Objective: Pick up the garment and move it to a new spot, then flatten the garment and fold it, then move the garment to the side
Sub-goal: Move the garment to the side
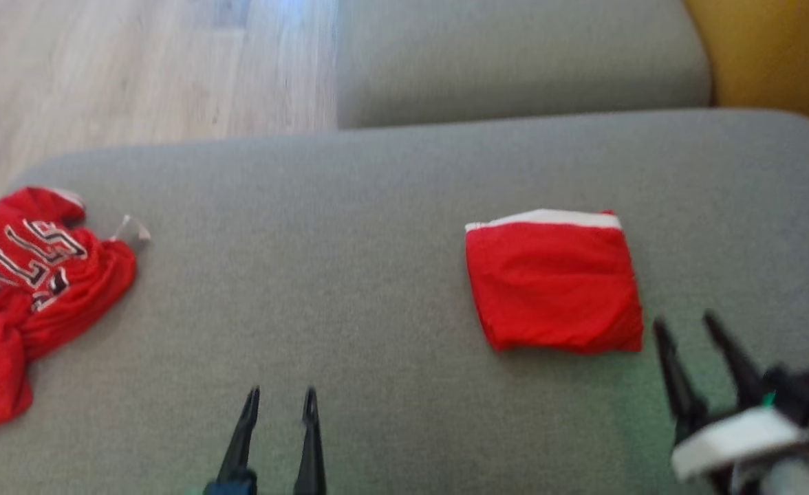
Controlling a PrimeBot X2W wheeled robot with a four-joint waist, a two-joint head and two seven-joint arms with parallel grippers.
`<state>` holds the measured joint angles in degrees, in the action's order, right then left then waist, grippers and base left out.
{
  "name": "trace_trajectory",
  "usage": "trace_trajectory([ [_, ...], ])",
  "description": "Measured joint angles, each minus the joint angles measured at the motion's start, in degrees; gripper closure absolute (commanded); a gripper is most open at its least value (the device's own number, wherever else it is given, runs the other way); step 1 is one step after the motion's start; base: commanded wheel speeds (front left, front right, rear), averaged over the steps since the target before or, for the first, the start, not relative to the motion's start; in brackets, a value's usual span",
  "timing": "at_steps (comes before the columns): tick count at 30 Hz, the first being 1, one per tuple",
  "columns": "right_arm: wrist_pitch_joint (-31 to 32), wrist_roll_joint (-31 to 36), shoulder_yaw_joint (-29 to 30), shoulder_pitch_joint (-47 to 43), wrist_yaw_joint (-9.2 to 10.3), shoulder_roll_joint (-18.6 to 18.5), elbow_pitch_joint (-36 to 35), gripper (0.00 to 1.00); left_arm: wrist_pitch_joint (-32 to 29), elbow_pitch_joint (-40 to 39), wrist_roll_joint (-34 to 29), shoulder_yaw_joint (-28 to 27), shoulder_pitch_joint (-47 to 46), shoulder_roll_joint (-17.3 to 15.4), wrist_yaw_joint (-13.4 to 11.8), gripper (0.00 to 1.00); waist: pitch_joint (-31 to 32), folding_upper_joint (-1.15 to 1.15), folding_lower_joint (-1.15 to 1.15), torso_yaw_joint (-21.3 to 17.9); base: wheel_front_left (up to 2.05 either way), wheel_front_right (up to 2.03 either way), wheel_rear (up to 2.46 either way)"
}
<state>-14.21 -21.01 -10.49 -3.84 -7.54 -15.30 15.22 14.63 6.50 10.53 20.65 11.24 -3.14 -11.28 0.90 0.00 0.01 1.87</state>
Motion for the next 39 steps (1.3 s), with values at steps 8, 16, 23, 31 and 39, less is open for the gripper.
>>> trace_trajectory([
  [8, 7.1, -9.0, -0.4, 14.7, 0.00, -4.2, 6.1, 0.00, 0.0, 0.1, 0.0, 1.9, -7.9, 0.1, 0.2, 0.00, -7.9, 0.00, 0.02, 1.5, 0.00, 0.00, 0.00],
  [16, 16.9, -19.8, -2.5, 19.7, 0.00, -7.1, 11.5, 0.00, 0.0, 0.9, 0.1, 3.2, -11.3, 0.1, 0.7, 0.00, -12.2, 0.00, 0.01, 3.4, 0.00, 0.00, 0.00],
  [23, 21.8, -28.2, -6.4, 21.2, 0.00, -8.1, 13.3, 1.00, 0.0, 1.6, 0.1, 3.3, -12.5, 0.1, 0.7, 0.00, -14.1, 0.00, -0.01, 4.4, 0.00, 0.00, 0.00],
  [31, 19.4, -27.1, -7.3, 25.6, 0.00, -15.8, 13.3, 1.00, 0.0, 1.4, 0.2, 3.4, -13.9, 0.1, 0.6, 0.00, -16.0, 0.00, -0.01, 3.0, 0.00, 0.00, 0.00],
  [39, 19.3, -23.2, -2.7, 29.8, 0.00, -25.8, 15.8, 1.00, 0.0, 1.3, -0.3, 3.3, -17.2, 0.1, 1.3, 0.00, -20.3, 0.00, -0.01, 0.4, 0.00, 0.00, 0.00],
])
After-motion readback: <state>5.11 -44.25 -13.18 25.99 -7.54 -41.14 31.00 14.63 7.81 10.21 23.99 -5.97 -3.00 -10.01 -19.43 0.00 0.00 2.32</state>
